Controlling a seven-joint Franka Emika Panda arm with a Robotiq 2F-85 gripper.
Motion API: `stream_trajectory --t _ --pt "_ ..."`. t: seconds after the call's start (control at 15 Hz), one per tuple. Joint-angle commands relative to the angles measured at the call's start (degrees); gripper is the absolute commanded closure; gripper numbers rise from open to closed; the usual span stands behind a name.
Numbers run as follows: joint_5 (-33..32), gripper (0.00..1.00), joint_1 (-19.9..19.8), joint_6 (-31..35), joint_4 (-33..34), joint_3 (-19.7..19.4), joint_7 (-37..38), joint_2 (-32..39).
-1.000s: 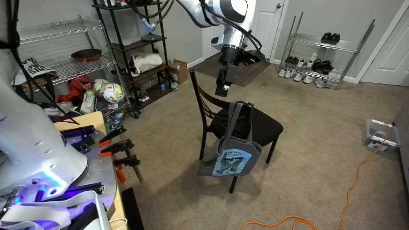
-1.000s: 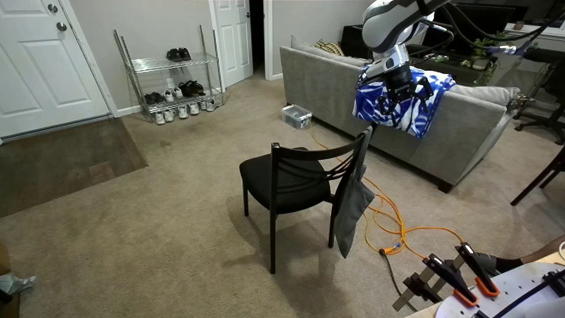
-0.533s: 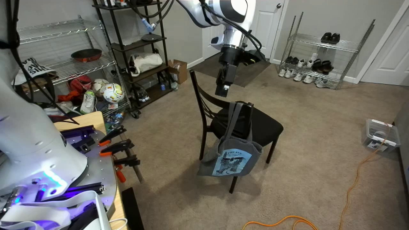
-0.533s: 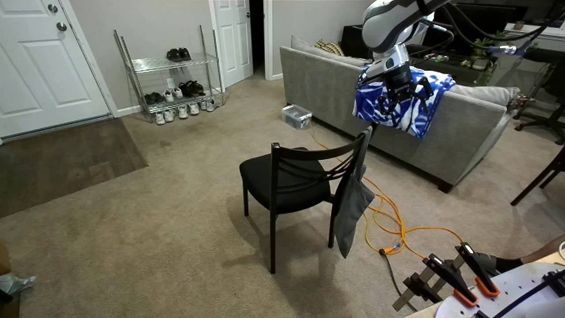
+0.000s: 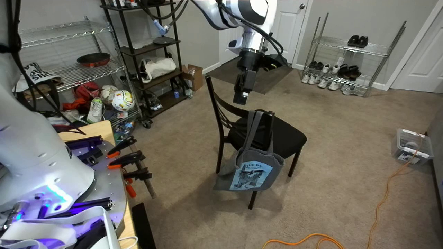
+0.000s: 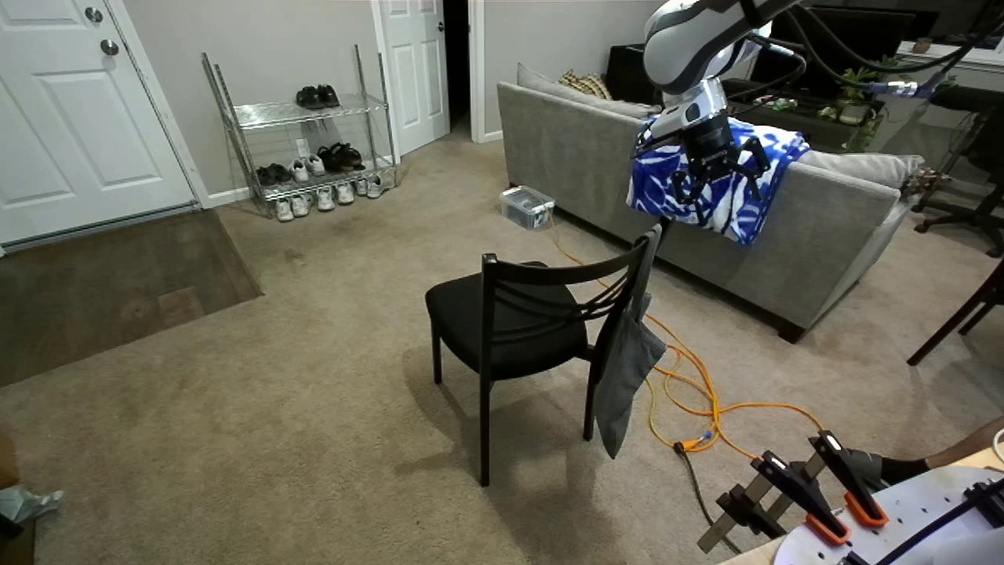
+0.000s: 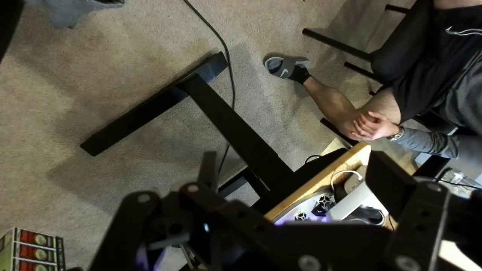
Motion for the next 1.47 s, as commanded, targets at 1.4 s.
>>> stream_trajectory --t 1.4 --pt "-7.21 0.0 1.3 30.31 -2.38 -2.58 6.24 -0.06"
